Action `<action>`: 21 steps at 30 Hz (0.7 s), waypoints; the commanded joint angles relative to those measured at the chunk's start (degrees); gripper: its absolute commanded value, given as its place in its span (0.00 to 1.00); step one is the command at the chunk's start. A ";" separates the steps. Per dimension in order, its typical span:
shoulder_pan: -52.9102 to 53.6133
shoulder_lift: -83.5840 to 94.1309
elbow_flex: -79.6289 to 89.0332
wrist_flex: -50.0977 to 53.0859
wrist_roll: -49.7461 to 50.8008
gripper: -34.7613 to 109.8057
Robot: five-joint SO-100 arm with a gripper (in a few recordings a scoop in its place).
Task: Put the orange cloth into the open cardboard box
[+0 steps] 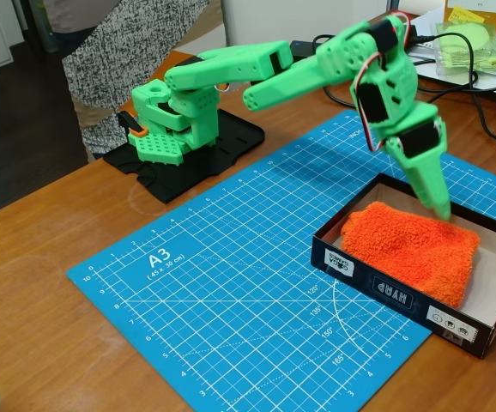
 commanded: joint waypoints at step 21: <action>-16.26 69.43 49.57 1.49 -22.59 0.24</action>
